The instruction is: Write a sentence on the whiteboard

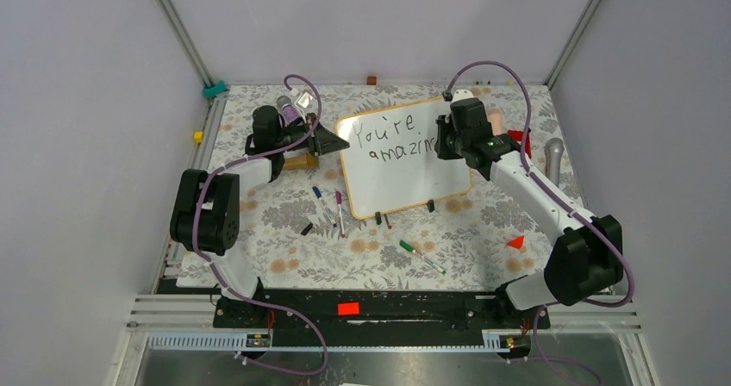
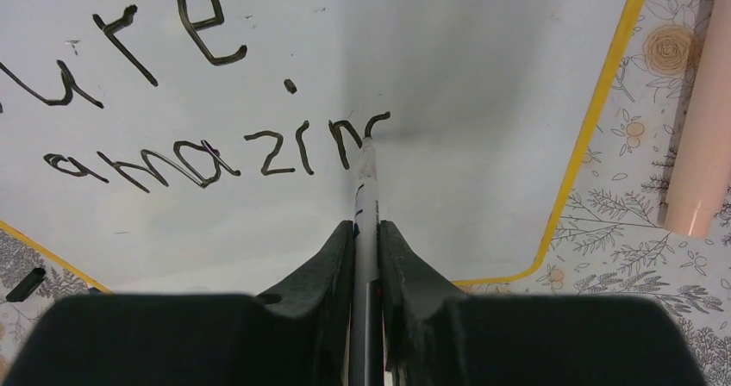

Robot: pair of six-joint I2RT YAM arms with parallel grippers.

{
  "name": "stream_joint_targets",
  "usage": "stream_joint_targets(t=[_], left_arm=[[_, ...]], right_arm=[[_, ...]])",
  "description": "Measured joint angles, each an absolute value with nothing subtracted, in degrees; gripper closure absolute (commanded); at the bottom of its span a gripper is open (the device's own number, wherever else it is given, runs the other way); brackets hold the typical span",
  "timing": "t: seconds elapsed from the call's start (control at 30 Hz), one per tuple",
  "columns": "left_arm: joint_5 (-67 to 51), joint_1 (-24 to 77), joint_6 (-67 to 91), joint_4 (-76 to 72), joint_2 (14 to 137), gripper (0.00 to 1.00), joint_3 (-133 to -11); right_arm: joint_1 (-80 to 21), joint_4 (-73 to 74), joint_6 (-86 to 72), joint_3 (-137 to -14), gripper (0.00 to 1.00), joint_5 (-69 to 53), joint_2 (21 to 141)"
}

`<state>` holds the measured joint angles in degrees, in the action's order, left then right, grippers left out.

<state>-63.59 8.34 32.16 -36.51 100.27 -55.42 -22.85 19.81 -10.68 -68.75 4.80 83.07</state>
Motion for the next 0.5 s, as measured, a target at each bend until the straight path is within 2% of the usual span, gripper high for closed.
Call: stream_joint_targets(t=[0.5], left_arm=[[-63.59, 8.34, 32.16, -36.51, 100.27, 1.00, -55.42]], right_arm=[[-22.70, 20.18, -10.74, -67.29, 1.00, 5.39, 82.28]])
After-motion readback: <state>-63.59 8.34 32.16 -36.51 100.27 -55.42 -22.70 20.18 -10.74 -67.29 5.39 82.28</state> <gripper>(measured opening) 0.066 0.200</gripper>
